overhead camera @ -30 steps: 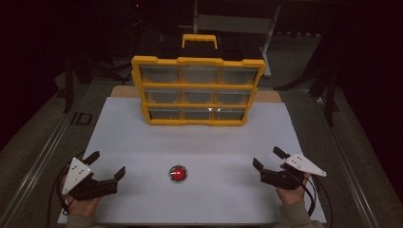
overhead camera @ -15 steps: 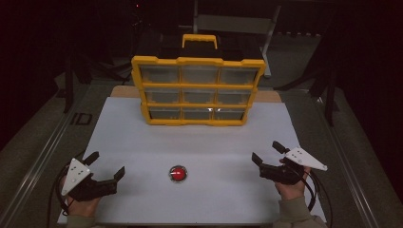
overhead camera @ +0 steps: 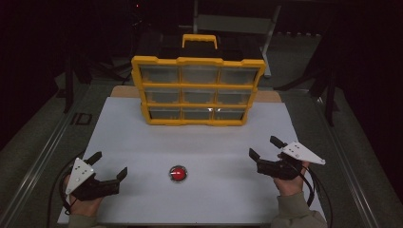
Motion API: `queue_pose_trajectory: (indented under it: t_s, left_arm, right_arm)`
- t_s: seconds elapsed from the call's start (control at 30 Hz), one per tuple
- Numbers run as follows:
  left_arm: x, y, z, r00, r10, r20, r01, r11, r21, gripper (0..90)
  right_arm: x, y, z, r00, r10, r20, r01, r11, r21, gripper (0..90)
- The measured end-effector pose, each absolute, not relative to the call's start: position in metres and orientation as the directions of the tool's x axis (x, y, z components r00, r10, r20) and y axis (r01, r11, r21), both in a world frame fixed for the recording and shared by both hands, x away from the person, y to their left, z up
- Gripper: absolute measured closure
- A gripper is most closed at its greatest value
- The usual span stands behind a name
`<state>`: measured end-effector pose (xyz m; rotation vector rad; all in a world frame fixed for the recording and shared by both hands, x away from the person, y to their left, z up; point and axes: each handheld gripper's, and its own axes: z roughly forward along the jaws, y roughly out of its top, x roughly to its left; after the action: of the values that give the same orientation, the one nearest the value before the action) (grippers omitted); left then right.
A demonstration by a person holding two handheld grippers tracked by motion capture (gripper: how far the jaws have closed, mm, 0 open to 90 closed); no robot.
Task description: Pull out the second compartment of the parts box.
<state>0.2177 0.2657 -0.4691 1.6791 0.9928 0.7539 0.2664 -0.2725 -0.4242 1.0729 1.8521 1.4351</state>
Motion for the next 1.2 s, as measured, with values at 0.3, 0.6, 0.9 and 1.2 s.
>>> queue_pose_trajectory:
  t_s: [0.3,0.6,0.9,1.2]
  left_arm:
    - [0.217,0.267,-0.470,0.455,0.890,0.018,0.256,-0.150,0.955,0.0]
    - [0.217,0.268,-0.470,0.451,0.892,0.020,0.256,-0.151,0.955,0.0]
    - [0.217,0.268,-0.470,0.448,0.894,0.018,0.259,-0.149,0.954,0.0]
    - [0.218,0.269,-0.470,0.445,0.895,0.019,0.256,-0.147,0.955,0.0]
  right_arm:
    - [0.273,-0.261,-0.414,-0.540,0.841,0.027,0.240,0.124,0.963,8.0]
    - [0.283,-0.248,-0.405,-0.556,0.831,0.014,0.234,0.140,0.962,8.0]
    - [0.293,-0.231,-0.395,-0.582,0.813,-0.004,0.218,0.160,0.963,8.0]
    - [0.303,-0.219,-0.387,-0.600,0.800,-0.004,0.213,0.165,0.963,8.0]
